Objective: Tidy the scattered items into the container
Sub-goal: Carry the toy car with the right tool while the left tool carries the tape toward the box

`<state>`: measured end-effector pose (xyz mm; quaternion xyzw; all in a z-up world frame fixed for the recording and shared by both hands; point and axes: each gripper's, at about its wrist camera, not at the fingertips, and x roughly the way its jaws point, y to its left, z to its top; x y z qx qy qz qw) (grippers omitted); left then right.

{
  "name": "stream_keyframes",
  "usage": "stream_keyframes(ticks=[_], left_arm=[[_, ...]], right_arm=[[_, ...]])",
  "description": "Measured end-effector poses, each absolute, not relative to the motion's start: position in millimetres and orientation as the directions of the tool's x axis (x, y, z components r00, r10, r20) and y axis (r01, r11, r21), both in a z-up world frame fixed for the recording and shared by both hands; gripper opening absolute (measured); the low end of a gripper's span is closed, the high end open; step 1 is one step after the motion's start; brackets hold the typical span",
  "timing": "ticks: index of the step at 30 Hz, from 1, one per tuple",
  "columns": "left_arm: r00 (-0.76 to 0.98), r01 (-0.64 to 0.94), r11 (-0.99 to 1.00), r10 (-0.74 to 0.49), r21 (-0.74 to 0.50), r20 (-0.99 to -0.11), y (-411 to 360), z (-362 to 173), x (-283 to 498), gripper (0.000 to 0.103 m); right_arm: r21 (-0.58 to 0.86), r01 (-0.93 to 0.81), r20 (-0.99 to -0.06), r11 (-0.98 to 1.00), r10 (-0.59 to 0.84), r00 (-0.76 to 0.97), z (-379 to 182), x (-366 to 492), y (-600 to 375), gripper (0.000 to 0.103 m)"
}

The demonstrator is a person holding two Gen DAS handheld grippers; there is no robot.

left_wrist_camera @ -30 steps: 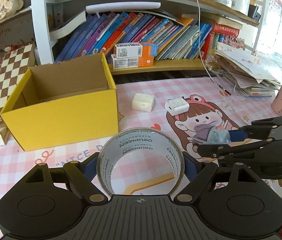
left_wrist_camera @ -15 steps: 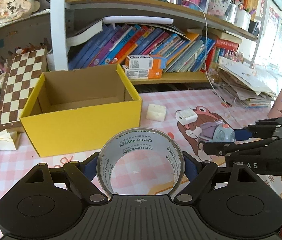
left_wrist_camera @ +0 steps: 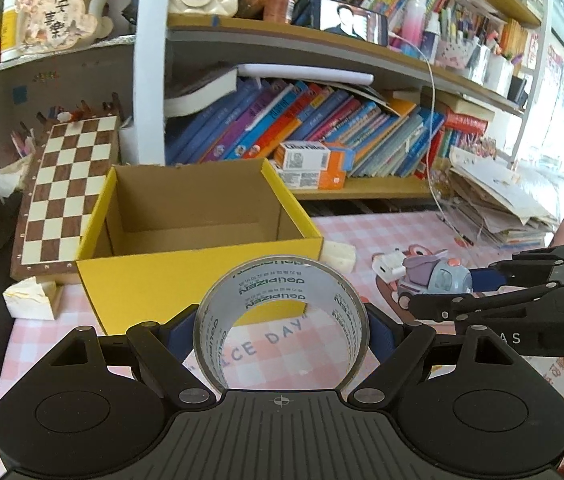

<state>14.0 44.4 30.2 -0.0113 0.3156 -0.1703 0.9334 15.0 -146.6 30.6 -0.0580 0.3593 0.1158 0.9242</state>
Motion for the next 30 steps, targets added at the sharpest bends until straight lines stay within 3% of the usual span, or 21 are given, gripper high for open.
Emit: stream_keyframes(ticks=[30], left_arm=[[0.809, 0.267, 0.949, -0.315, -0.168, -0.497, 74, 50, 76, 0.085]], right_arm=[[-0.048, -0.398, -0.665, 0.916, 0.268, 0.697, 64, 132, -107, 0.041]])
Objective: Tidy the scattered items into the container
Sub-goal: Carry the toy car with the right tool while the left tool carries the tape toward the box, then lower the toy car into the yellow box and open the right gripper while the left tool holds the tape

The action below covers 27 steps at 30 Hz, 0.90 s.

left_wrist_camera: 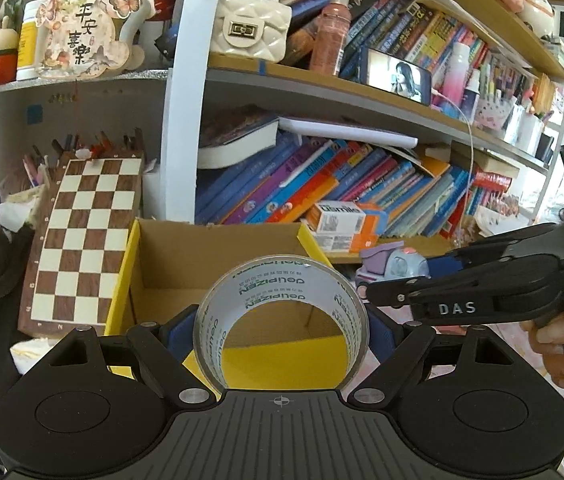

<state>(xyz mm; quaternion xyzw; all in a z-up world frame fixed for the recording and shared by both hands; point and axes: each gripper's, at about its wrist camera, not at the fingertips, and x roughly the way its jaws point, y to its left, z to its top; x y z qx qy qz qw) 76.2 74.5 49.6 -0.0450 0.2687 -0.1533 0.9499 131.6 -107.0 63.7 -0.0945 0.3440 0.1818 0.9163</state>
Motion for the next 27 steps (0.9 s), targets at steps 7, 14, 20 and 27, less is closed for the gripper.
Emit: stream_keyframes(ticks=[7, 14, 20, 27], left_arm=[[0.818, 0.26, 0.951, -0.309, -0.166, -0.485, 77, 52, 95, 0.085], [0.819, 0.262, 0.951, -0.308, -0.162, -0.484, 75, 52, 110, 0.085], [0.813, 0.25, 0.953, -0.301, -0.168, -0.498, 79, 46, 122, 0.085], [0.814, 0.214, 0.961, -0.273, -0.173, -0.513, 88, 39, 139, 0.085]], right_arm=[[-0.056, -0.428, -0.677, 0.902, 0.28, 0.68, 58, 160, -96, 0.041], [-0.063, -0.468, -0.697, 0.881, 0.297, 0.652, 49, 185, -84, 0.041], [-0.067, -0.504, -0.717, 0.861, 0.31, 0.624, 41, 205, -77, 0.041], [-0.039, -0.522, -0.745, 0.852, 0.324, 0.583, 26, 222, -72, 0.041]])
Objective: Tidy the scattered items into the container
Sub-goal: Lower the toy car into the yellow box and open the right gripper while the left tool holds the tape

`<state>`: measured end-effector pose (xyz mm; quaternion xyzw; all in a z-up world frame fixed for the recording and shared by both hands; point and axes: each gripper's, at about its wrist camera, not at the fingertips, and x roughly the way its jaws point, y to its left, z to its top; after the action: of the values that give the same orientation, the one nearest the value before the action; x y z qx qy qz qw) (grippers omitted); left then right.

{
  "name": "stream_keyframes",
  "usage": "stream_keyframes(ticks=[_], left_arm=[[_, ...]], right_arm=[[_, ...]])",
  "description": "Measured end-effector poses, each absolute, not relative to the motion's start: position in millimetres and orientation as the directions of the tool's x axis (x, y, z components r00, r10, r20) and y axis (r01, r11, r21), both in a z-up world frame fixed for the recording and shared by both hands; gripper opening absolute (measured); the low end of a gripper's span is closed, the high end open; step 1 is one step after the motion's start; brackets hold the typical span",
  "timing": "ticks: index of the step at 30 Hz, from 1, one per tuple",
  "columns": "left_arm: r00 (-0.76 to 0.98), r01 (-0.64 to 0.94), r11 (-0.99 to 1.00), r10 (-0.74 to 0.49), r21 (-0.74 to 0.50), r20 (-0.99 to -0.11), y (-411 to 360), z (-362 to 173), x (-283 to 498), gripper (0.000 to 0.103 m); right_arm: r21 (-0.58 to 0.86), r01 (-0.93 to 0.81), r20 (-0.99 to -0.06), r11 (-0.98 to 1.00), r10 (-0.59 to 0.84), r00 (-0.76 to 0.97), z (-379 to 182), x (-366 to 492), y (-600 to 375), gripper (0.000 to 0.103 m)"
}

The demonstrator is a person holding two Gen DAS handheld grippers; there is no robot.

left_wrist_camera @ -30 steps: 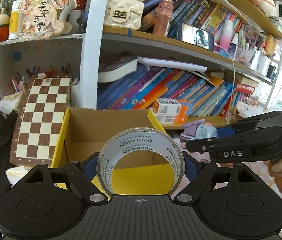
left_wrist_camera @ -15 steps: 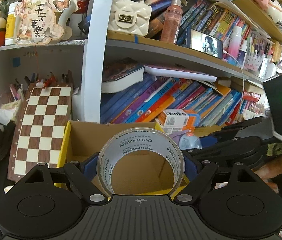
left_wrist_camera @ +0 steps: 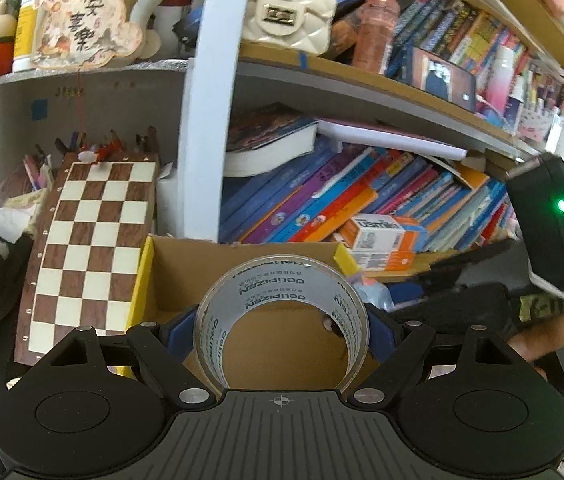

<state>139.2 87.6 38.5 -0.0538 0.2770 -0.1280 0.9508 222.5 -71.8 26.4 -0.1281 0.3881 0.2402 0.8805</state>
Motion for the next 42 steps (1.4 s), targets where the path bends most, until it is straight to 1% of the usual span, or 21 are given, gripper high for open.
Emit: stream_keyframes(ticks=[9, 25, 29, 30, 32, 33, 37, 42], left_arm=[[0.818, 0.176, 0.968, -0.244, -0.178, -0.52, 99, 34, 157, 0.085], [0.806, 0.165, 0.969, -0.241, -0.185, -0.541, 100, 24, 173, 0.085], [0.802, 0.164, 0.968, -0.242, -0.188, -0.547, 99, 21, 176, 0.085], [0.801, 0.164, 0.968, -0.242, -0.188, -0.548, 99, 20, 176, 0.085], [0.801, 0.163, 0.969, -0.241, -0.188, -0.549, 99, 20, 177, 0.085], [0.801, 0.162, 0.969, -0.241, -0.188, -0.548, 99, 19, 177, 0.085], [0.801, 0.159, 0.969, -0.238, -0.188, -0.549, 100, 19, 178, 0.085], [0.801, 0.158, 0.97, -0.236, -0.185, -0.55, 101, 19, 179, 0.085]], right_arm=[[-0.037, -0.539, -0.778, 0.841, 0.314, 0.543, 5, 241, -61, 0.041], [-0.053, -0.605, -0.825, 0.795, 0.306, 0.475, -18, 266, -48, 0.041], [-0.08, -0.625, -0.83, 0.777, 0.296, 0.474, -21, 267, -44, 0.041], [-0.084, -0.629, -0.829, 0.773, 0.295, 0.474, -21, 268, -43, 0.041], [-0.08, -0.635, -0.828, 0.768, 0.303, 0.471, -20, 269, -43, 0.036], [-0.08, -0.638, -0.826, 0.766, 0.307, 0.472, -18, 270, -43, 0.035], [-0.099, -0.655, -0.817, 0.749, 0.315, 0.483, -14, 269, -38, 0.034], [-0.09, -0.655, -0.817, 0.75, 0.321, 0.479, -13, 270, -38, 0.034]])
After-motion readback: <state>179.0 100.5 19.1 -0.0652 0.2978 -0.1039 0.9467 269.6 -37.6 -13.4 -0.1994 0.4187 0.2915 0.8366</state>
